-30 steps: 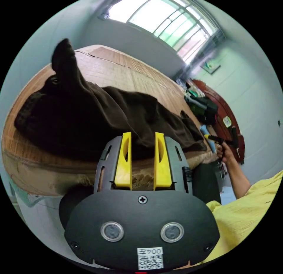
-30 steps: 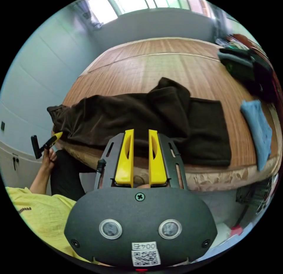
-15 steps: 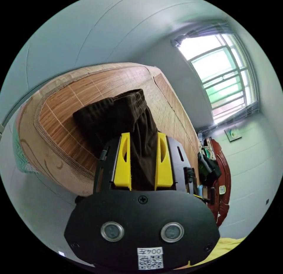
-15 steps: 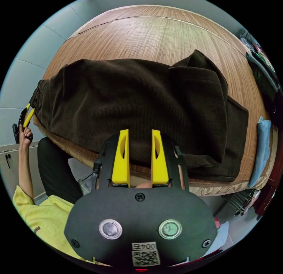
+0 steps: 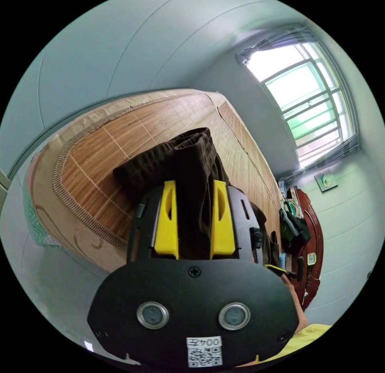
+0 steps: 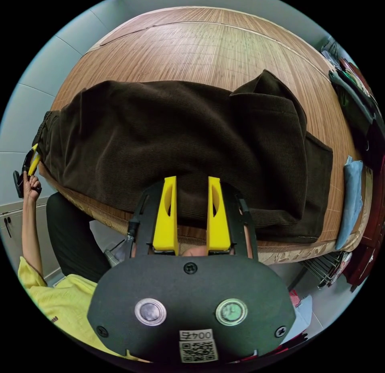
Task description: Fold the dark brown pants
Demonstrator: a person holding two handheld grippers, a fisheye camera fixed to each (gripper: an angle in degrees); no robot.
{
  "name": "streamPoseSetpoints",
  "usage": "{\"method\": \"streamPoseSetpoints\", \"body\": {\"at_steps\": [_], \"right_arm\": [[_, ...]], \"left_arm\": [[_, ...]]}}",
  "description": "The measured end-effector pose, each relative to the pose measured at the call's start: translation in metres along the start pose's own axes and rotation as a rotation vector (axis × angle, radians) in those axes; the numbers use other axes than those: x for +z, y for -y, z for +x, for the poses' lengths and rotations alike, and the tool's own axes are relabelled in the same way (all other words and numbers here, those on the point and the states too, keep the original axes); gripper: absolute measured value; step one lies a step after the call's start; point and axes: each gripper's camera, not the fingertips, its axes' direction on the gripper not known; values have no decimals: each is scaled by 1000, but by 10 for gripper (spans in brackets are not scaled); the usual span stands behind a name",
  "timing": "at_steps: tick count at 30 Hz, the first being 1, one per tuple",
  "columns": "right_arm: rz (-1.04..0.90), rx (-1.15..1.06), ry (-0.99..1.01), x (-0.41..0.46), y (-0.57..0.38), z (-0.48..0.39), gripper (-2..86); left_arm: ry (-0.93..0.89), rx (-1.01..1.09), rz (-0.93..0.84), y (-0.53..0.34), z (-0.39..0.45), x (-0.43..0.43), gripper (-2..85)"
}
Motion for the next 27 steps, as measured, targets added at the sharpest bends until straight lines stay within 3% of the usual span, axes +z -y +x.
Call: {"method": "streamPoseSetpoints", "body": {"at_steps": [3,6,9,11,13,19,22,27], "right_arm": [[14,0,11,3,-5,-4,119],[26,1,24,5,-10,-8,120],[28,-1,20,7,-14,-14,120],[21,-5,17,7,-16,-19,119],[15,-6,21,7,-18,-22,119],[13,-8,22,6,-28,-33,119],[26,-8,27,3,-36,-37,119],[55,1,36,-3,-52,-43,118]], "left_arm": [[2,9,-24,9,2,-10,70],[-46,58,101,1,11,-47,61],[-19,-46,74,-11,-28,-42,61],[-182,-197,-20,-16,-74,-23,66],[-288,-244,33,-21,-88,-29,74],[-115,-235,157,-25,-81,-56,150],[-193,-218,84,-13,-82,-41,165],[-170,-236,97,-11,-75,-34,154]]}}
